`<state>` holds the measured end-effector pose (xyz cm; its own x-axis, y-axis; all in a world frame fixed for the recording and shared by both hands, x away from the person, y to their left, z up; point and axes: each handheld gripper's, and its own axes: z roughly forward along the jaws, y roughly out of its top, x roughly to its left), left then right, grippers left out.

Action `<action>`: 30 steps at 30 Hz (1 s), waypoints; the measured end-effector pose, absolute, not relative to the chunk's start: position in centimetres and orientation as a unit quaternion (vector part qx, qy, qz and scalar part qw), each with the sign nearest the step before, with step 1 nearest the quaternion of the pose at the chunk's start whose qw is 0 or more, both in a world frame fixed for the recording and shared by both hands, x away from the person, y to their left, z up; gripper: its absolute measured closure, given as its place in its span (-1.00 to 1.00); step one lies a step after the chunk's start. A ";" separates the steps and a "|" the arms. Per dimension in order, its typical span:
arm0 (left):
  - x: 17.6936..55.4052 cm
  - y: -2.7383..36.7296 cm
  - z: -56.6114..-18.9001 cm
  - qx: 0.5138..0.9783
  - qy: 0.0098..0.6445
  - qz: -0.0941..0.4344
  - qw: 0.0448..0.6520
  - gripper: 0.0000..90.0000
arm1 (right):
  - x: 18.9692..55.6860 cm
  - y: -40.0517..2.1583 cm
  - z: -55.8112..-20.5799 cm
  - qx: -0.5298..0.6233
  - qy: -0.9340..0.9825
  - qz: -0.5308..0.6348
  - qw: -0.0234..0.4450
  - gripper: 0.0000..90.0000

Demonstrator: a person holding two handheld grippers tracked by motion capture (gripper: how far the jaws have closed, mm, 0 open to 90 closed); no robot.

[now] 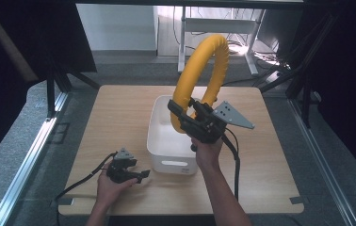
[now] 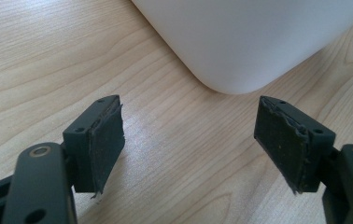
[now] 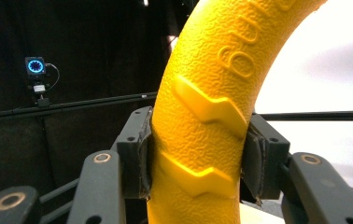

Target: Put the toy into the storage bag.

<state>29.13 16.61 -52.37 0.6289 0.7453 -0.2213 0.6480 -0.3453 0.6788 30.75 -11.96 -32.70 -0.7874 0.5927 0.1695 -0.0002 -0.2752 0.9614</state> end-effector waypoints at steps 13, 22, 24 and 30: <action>29.1 16.6 -52.4 0.818 0.427 0.063 0.381 -0.46 | 30.4 -10.1 -33.9 0.259 0.574 0.753 0.190 0.12; 29.2 16.6 -52.5 0.818 0.425 0.064 0.381 -0.46 | 30.2 -9.6 -34.9 0.268 0.578 0.748 0.188 0.12; 29.2 16.5 -52.5 0.819 0.425 0.064 0.381 -0.46 | 30.2 -9.5 -35.2 0.271 0.577 0.748 0.185 0.11; 29.2 16.5 -52.6 0.817 0.428 0.062 0.381 -0.46 | 30.2 -9.1 -36.2 0.282 0.577 0.746 0.176 0.11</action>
<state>29.18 16.45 -52.57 0.6262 0.7469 -0.2236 0.6519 -0.3442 0.6757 30.22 -9.05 -36.23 -0.7788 0.5886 0.2169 0.0621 -0.2717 0.9604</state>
